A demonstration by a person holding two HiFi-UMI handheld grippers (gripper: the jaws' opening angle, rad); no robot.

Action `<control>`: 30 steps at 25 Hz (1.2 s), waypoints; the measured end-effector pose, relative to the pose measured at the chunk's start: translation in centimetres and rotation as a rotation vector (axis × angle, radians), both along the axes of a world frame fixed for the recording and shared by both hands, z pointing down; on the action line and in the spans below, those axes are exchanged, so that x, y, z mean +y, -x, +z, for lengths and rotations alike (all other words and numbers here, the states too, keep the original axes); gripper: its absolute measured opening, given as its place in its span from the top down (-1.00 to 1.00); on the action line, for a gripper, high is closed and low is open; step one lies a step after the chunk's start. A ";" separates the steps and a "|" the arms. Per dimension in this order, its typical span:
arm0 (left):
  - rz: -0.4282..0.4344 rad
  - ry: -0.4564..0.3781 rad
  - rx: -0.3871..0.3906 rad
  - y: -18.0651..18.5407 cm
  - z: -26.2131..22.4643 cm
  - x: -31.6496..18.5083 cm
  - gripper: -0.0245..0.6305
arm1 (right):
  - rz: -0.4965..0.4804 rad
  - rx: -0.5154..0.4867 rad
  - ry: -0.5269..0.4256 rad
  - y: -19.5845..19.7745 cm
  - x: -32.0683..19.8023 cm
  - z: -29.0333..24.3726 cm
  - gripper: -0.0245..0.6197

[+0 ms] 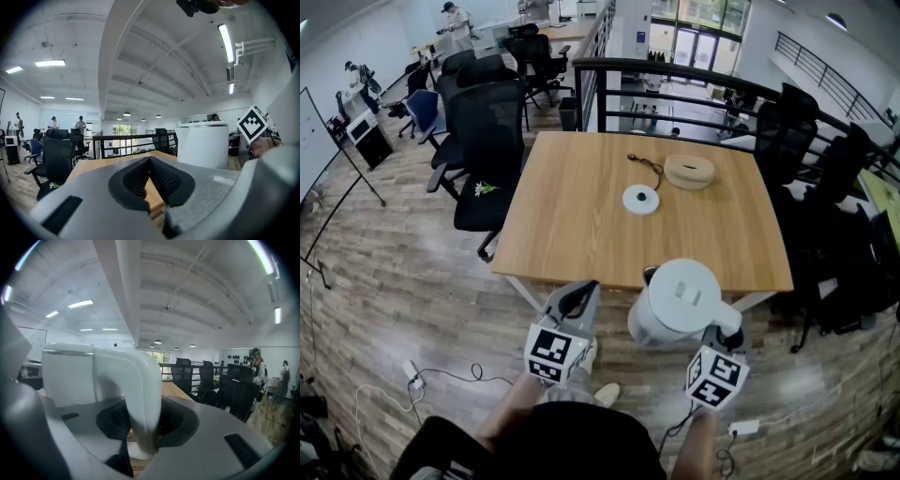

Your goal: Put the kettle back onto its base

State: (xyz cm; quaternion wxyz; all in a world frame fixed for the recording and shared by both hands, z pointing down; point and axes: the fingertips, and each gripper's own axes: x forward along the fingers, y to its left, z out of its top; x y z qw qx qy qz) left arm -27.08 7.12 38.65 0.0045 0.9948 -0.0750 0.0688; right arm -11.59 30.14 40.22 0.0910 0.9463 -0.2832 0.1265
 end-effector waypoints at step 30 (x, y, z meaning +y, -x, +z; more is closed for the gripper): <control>0.160 0.000 -0.005 -11.6 0.8 3.3 0.92 | 0.146 -0.031 -0.017 -7.8 5.4 0.1 0.56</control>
